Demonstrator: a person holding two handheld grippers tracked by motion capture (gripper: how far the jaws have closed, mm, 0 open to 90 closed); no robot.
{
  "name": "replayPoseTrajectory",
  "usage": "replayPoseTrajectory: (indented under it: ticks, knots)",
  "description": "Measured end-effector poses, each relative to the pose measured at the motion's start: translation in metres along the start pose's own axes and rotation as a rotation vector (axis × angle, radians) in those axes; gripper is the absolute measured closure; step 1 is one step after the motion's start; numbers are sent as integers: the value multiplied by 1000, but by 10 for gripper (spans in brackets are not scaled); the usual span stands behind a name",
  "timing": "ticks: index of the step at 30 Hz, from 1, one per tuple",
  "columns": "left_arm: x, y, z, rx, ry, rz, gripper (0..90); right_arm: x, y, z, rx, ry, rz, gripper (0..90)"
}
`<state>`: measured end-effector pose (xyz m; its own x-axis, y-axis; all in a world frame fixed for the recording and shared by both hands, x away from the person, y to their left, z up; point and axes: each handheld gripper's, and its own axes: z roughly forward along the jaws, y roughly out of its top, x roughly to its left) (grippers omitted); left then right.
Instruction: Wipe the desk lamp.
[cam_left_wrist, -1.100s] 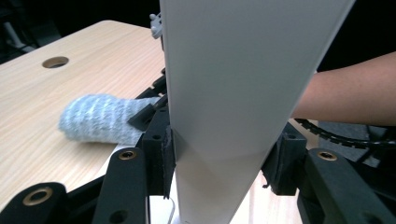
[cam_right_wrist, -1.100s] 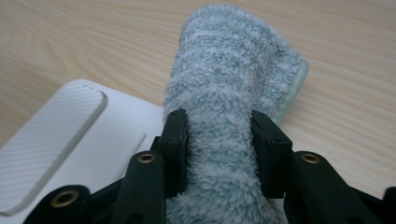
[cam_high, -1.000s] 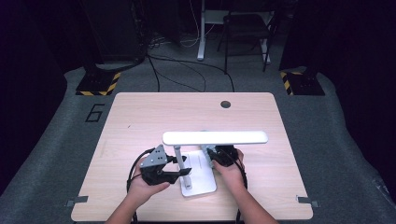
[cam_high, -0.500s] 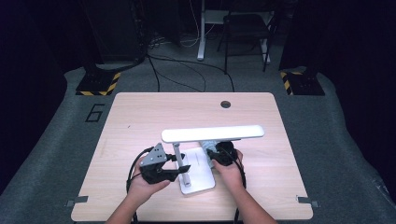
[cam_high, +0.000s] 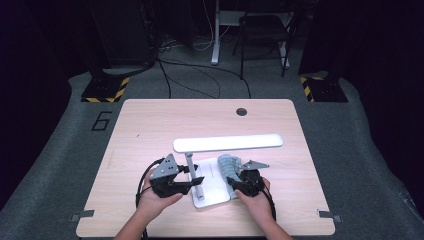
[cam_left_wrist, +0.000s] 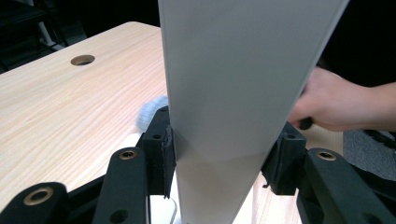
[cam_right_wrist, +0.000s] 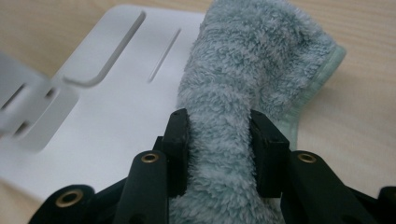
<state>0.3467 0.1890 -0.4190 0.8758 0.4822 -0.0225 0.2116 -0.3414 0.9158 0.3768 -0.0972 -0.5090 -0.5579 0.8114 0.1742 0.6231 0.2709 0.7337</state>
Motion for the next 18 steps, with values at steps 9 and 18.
replayPoseTrajectory:
  ticks: [9,18]
  knots:
    - [1,0,0,9,-11,-1,527,7,-19,-19,4,25,1,634]
    - [2,0,0,-2,-20,-4,526,-4,9,11,-17,-13,29,633]
